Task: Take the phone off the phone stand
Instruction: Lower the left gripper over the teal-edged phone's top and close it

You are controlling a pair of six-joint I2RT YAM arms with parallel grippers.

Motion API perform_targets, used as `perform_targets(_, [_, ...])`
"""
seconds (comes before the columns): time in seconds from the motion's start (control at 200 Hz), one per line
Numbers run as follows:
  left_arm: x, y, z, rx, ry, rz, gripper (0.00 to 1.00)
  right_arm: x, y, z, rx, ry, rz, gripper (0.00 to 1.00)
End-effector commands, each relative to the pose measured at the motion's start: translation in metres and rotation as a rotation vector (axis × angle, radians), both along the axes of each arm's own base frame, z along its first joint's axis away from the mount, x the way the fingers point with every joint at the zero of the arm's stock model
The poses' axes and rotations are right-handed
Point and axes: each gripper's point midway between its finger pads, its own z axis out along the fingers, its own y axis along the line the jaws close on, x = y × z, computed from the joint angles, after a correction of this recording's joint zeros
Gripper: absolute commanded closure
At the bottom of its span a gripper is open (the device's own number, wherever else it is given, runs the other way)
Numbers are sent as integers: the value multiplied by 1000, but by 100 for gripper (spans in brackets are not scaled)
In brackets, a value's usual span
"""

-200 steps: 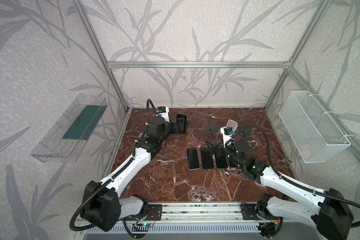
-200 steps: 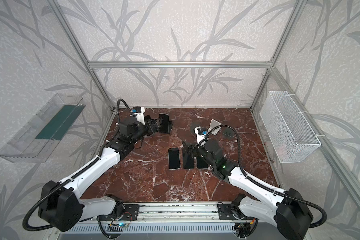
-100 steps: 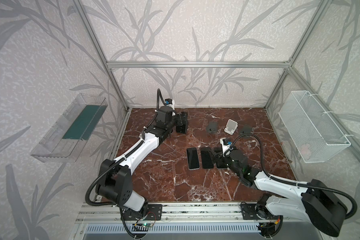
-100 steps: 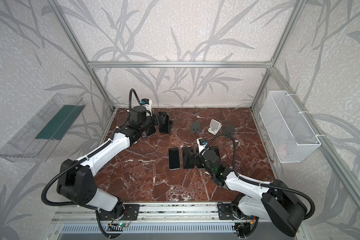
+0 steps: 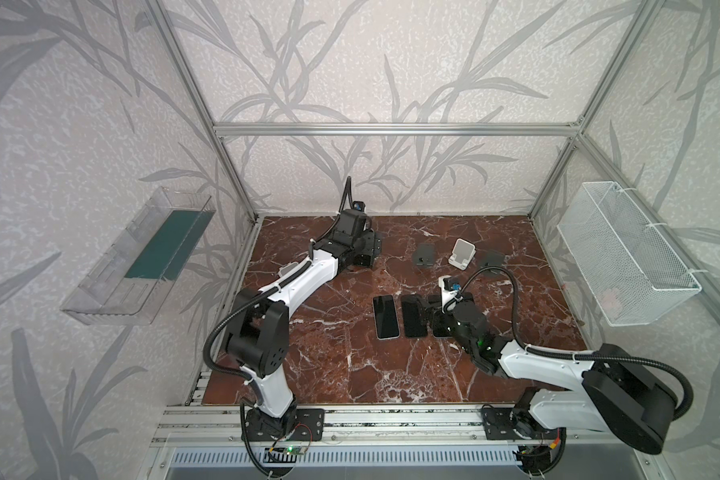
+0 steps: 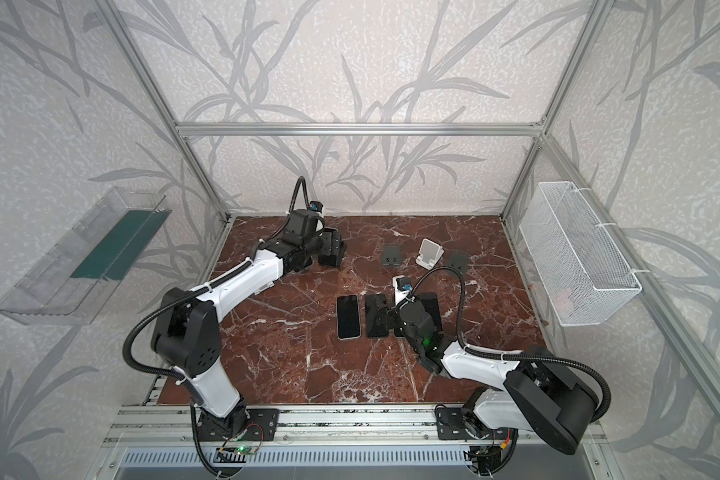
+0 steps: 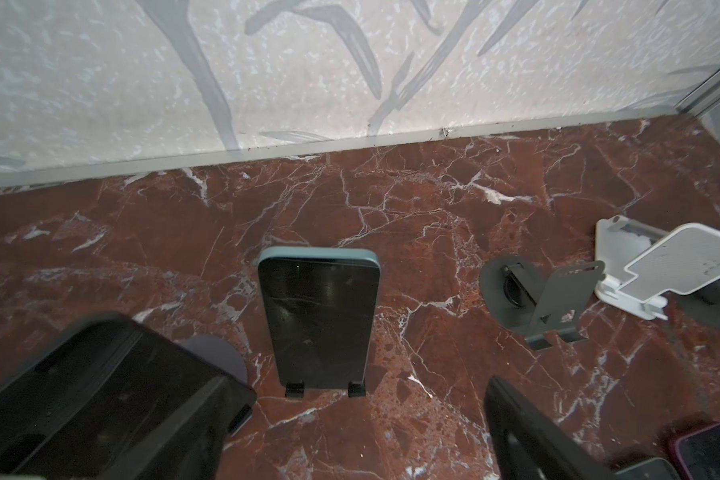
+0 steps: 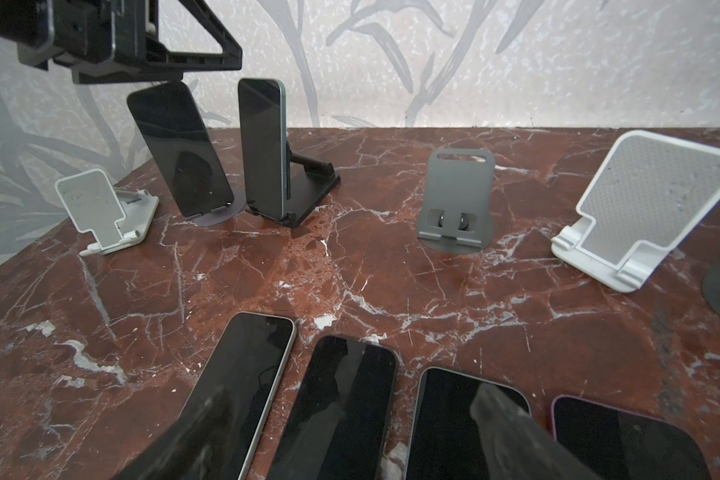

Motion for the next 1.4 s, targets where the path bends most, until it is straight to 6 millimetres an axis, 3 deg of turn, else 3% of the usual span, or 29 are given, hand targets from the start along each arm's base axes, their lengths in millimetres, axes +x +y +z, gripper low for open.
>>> perform_targets(0.0, [5, 0, -19, 101, 45, -43, 5, 5, 2, 7, 14, 2, -28, 10])
perform_targets(0.145, [20, -7, -26, 117, 46, -59, 3, 7, -1, 8, 3, -2, -42, 9])
perform_targets(0.255, [28, -1, -30, 136, 32, -5, 3, 7, -1, 7, 2, 4, -43, 10])
perform_targets(0.39, [30, 4, -36, 143, 17, 25, 3, 6, -1, 8, 6, 5, -43, 9])
perform_targets(0.59, [32, -5, -43, 150, 37, -31, 3, 7, 1, 7, 12, 11, -39, 10])
perform_targets(0.86, [40, 8, -38, 211, 38, 31, 3, 7, -2, 8, 8, 13, -53, 9])
perform_targets(1.07, [43, 7, -41, 217, 38, 24, 2, 7, 0, 7, 14, 23, -43, 10])
perform_targets(1.395, [56, 6, -48, 123, 36, -7, 2, 6, 0, 8, 17, 21, -48, 10])
